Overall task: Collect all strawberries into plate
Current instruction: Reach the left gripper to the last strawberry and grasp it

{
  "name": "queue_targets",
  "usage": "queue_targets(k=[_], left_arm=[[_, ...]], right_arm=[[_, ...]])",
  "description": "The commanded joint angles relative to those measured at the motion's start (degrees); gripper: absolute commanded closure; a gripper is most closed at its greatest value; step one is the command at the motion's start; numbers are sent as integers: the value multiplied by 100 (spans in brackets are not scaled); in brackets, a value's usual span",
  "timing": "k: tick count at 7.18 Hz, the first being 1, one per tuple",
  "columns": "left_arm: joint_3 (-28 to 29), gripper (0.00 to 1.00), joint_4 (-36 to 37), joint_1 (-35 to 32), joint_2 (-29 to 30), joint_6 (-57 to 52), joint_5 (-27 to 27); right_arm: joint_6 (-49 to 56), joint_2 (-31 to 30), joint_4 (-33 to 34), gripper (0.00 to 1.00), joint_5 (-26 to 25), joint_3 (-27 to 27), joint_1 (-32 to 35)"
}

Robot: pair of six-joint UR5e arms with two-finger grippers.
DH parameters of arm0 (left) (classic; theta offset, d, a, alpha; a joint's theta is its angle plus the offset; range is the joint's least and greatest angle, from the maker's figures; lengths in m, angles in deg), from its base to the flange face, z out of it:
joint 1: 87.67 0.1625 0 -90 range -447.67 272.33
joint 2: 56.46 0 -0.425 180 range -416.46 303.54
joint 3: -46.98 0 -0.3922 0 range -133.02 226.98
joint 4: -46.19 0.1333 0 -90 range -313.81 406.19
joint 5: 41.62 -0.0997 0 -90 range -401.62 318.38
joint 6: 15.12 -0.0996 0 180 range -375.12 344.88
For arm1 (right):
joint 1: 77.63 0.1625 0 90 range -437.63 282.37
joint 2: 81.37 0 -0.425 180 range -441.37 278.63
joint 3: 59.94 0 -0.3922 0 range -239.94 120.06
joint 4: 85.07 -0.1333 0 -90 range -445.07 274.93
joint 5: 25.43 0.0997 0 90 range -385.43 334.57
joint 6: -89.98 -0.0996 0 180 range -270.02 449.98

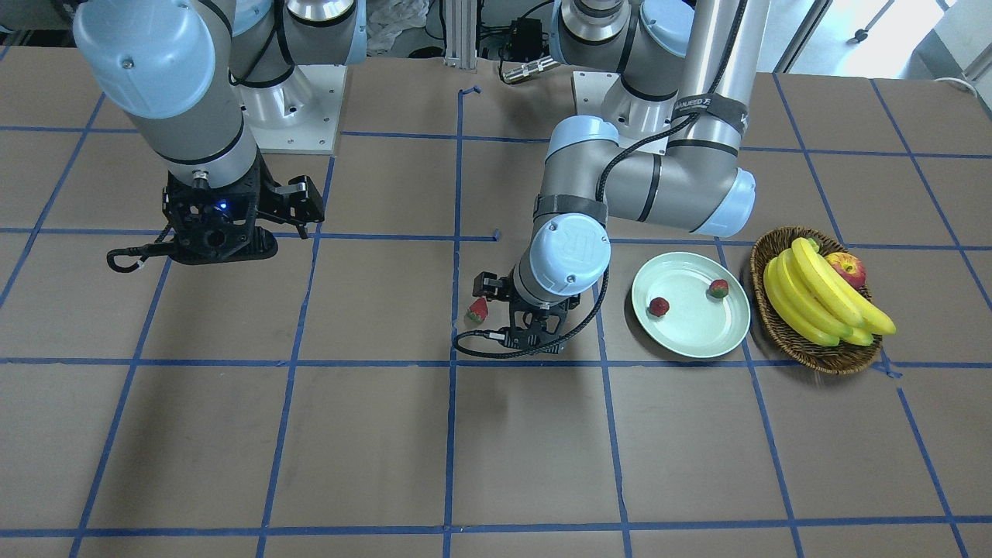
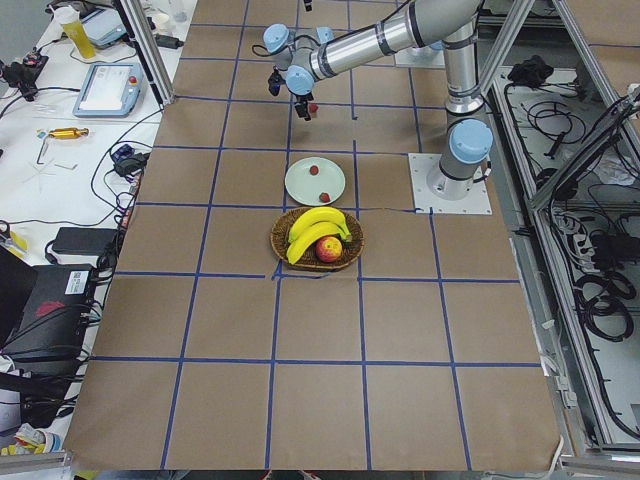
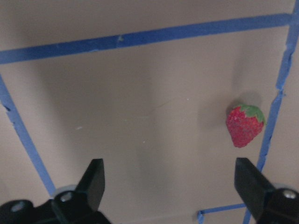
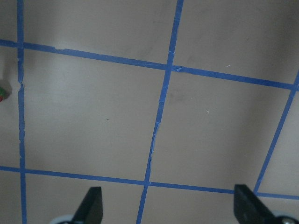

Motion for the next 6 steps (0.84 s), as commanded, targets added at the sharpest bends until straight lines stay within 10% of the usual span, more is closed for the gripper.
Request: queue_targets(k=[1,4,6], left_arm=[[-3,0,14,-100,220,97,430],[-3,11,478,-206,457,149,581],[6,80,498,-206,537,115,573]], right_arm=[[-7,-13,-9,0,7,-4,-41],[-7,-13,-9,0,7,-13,-41],[-7,-13,-9,0,7,-30,-41]])
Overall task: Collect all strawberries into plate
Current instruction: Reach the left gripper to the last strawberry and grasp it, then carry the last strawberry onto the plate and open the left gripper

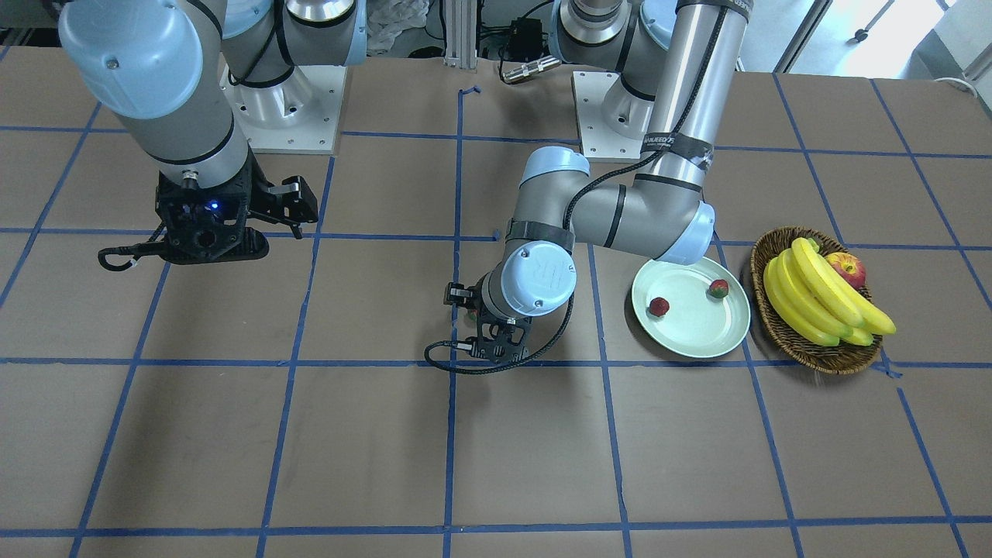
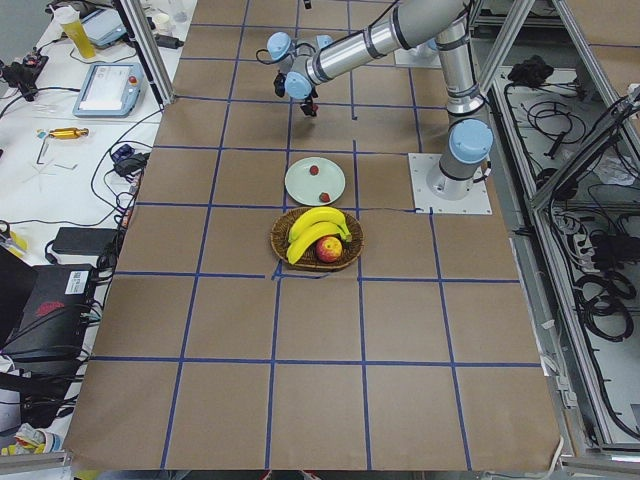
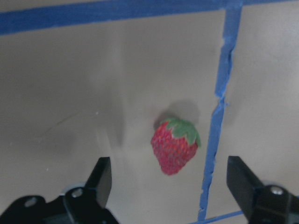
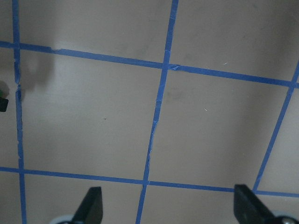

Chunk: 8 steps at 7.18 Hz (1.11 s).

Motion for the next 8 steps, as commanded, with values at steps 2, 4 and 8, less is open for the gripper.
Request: queue_targets(k=[2,4,8], left_arm=[[51,100,28,-4,36,136,-24],[252,100,-103,74,-236,68,-225],[342,100,-1113,1101,-798,-1546,-1584]], right_arm=[[4,0,0,0,-1,-9,0],[4,0,0,0,-1,-9,0],[4,0,9,0,26,0,0]])
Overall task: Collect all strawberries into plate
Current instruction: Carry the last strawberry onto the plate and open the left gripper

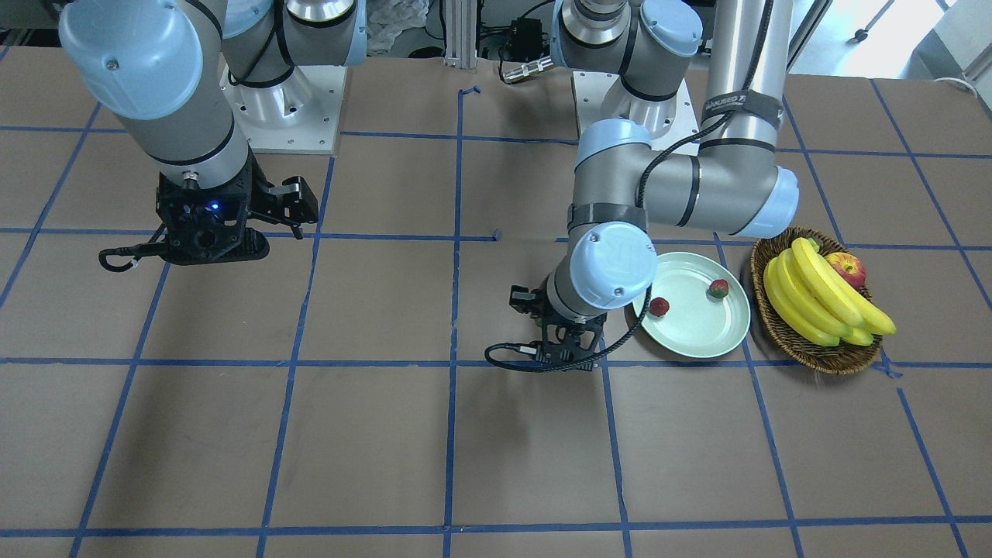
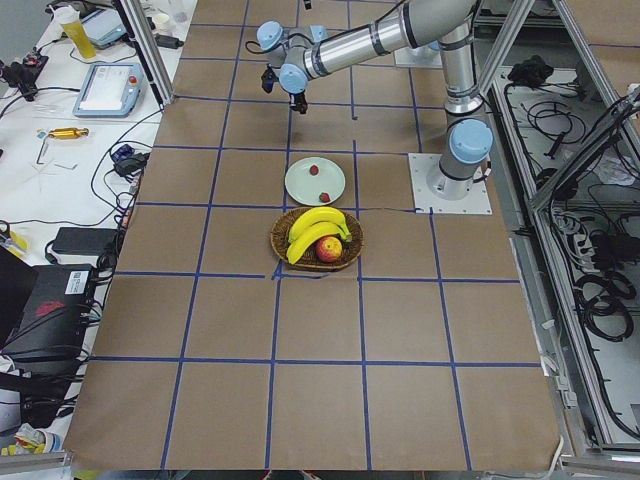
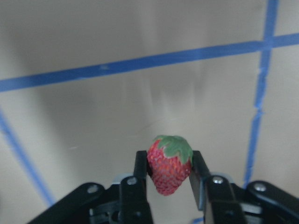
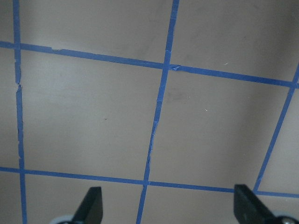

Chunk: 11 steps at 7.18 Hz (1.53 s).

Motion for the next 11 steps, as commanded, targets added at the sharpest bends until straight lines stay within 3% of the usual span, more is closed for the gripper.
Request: queue_targets(k=[1,3,5,6,7,8,10,11], left_arm=[[-48,100,-248,549,-196,-997,-906],[-188,100,-380,1277,-205,-1999,-1278],[-391,100,-302,1640,-65,-2398,-1734],[-452,100,-232,1745,-30,-2373,-1719],[-488,11,-118,1746,-29,-2321,-1649],[-471,0,144,1746,-73,-2190,-1466],[-374,0,243,1677,-230,-2101,-1253],[-261,0,444,1598,-405,-1126,-1270]], right_arm=[[0,0,9,0,10,1,0],[0,0,9,0,10,9,-9],[0,0,9,0,10,9,-9],[0,0,9,0,10,9,-9],[-9,0,9,0,10,18,-9],[-9,0,9,0,10,36,0],[-18,-9,9,0,10,80,0],[-18,-9,9,0,10,97,0]])
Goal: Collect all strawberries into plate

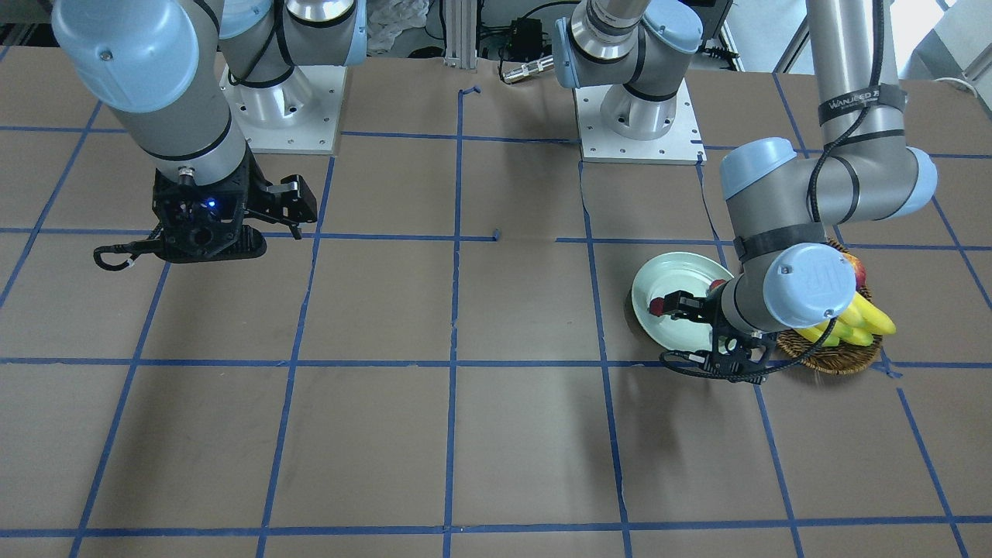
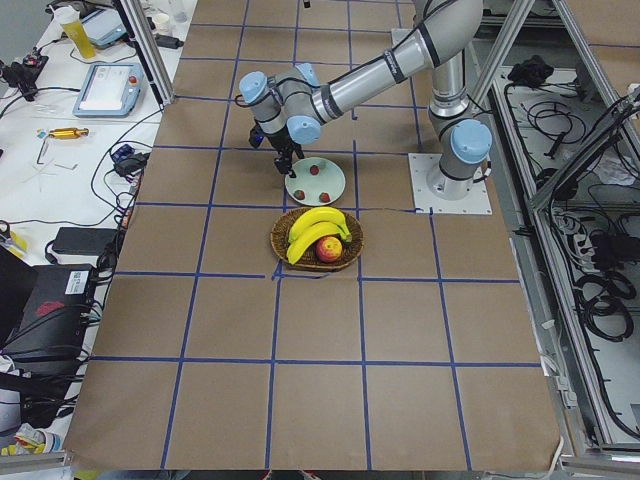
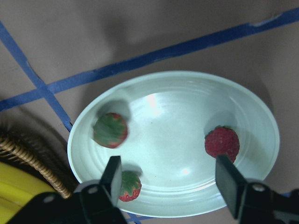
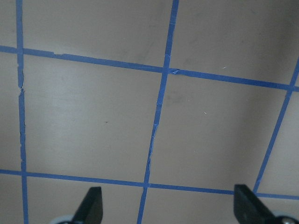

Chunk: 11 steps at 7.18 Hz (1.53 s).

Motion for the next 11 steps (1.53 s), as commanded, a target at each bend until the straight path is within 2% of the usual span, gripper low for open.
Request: queue_targets(k=[1,3,4,5,7,8,11], left_arm=[[258,0,203,-240,-361,1657,69],[731,0,-154,-583,-774,2007,78],[908,0,-505,-698,-1011,2635,531],[1014,0,-961,-856,-1275,2737,614],[1181,0,-1841,-1163,-1619,2685,649],[1191,0,-1932,-1356,-1690,2450,650],[1086,0,-1933,-1393,-1787,2377,676]], right_arm=[[-90,6,20,0,2,109,-8],[-493,-12,11,0,2,241,10],[-591,-55,-24,0,2,398,36],[-627,-82,-102,0,211,469,45],[-926,-82,-112,0,301,461,62],[-926,-82,-129,0,292,461,54],[-874,-73,-156,0,266,453,45]])
